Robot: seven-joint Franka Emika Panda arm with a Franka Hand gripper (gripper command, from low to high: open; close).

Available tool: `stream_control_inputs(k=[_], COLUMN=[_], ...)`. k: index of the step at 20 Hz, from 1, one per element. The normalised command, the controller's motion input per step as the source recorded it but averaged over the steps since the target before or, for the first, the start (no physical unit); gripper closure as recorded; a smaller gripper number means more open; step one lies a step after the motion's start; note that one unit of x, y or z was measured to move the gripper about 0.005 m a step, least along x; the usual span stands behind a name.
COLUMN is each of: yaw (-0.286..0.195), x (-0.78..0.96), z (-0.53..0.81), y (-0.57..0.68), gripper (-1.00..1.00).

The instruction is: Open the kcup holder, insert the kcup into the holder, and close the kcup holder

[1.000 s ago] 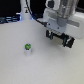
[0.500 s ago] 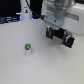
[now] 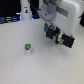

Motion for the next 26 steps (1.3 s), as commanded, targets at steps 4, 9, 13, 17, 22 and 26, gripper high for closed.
stream_control_inputs(k=[4, 9, 13, 17, 22, 26], yaw=[-0.266, -0.28, -0.286, -0.292, -0.296, -0.29], x=[-0.21, -0.21, -0.24, -0.23, -0.32, -0.29], z=[-0.02, -0.05, -0.19, -0.24, -0.36, -0.38], y=[-0.49, -0.46, -0.43, -0.43, -0.42, -0.45], gripper=[-1.0, -1.0, -1.0, -1.0, -1.0, -1.0])
